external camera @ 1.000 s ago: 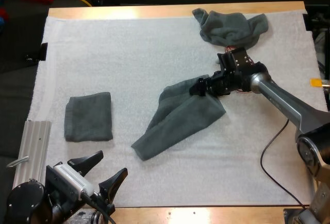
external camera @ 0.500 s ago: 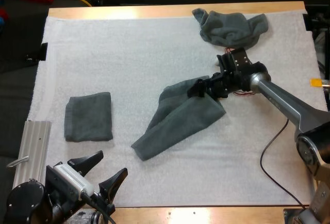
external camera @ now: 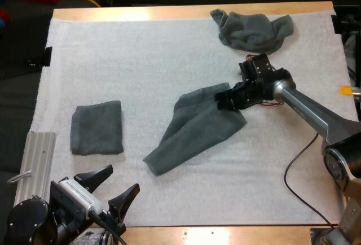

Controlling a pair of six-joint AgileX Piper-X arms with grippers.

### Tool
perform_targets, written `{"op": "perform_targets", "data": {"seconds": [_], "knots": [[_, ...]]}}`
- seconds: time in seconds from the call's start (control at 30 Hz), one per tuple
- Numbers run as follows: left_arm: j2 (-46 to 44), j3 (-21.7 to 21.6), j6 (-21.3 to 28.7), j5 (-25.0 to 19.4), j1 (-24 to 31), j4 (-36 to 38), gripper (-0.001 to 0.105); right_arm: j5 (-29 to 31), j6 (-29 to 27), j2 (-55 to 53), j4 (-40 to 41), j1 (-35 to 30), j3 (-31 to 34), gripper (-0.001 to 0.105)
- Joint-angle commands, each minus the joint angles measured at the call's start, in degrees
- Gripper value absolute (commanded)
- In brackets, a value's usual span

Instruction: Pick towel from pile, fold and stack

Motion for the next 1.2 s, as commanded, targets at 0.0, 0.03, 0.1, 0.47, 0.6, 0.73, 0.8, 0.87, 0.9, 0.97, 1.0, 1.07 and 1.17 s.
{"op": "perform_targets", "data": {"seconds": [0.0, 0.03, 0.1, 0.47, 0.6, 0.73, 0.8, 0.87, 0.9, 0.97, 1.0, 1.07, 1.17], "knots": [[0.1, -0.1, 0.2, 0.1, -0.3, -0.2, 0.069, 0.1, -0.1, 0.3, 0.7, 0.0, 0.1, 0.004], [0.1, -0.1, 0.2, 0.0, -0.3, -0.2, 0.069, 0.1, -0.1, 0.1, 0.7, 0.0, 0.1, 0.001], [0.1, -0.1, 0.2, -0.1, -0.3, -0.2, 0.069, 0.5, -0.5, -0.5, 0.7, 0.0, 0.1, 0.001], [4.9, -0.1, 0.2, -0.1, -0.3, -0.2, 0.069, 3.6, -10.4, -8.9, 9.8, 0.4, 0.1, 0.001], [9.0, -0.1, 0.2, -0.1, -0.8, -1.1, 0.069, 6.7, -15.0, -11.4, 16.2, 1.2, 0.1, 0.001], [13.1, -0.1, 0.2, -0.1, -3.6, -2.8, 0.069, 9.1, -16.8, -13.3, 19.5, 1.7, 0.1, 0.001], [16.0, -0.1, 0.2, -0.1, -4.8, -3.0, 0.069, 9.3, -16.9, -14.4, 20.9, 1.7, 0.1, 0.001], [18.4, -0.1, 0.2, -0.1, -5.6, -3.0, 0.069, 9.3, -16.9, -15.2, 22.1, 1.7, 0.1, 0.001], [20.0, -0.1, 0.2, -0.1, -5.9, -3.1, 0.069, 9.3, -17.0, -15.5, 23.0, 1.7, 0.1, 0.001], [22.5, -0.1, 0.2, -0.1, -6.2, -3.3, 0.069, 9.3, -17.9, -16.1, 24.3, 1.7, 0.1, 0.001], [24.1, -0.1, 0.3, -0.1, -6.2, -3.3, 0.069, 9.3, -18.6, -16.3, 25.1, 1.7, 0.1, 0.001], [26.1, -0.1, 0.7, -0.1, -6.2, -3.3, 0.069, 9.3, -19.4, -16.4, 25.9, 1.7, 0.1, 0.001], [30.0, -0.1, 1.4, -0.1, -6.2, -3.3, 0.069, 9.3, -19.5, -16.4, 26.1, 1.7, 0.1, 0.001]]}}
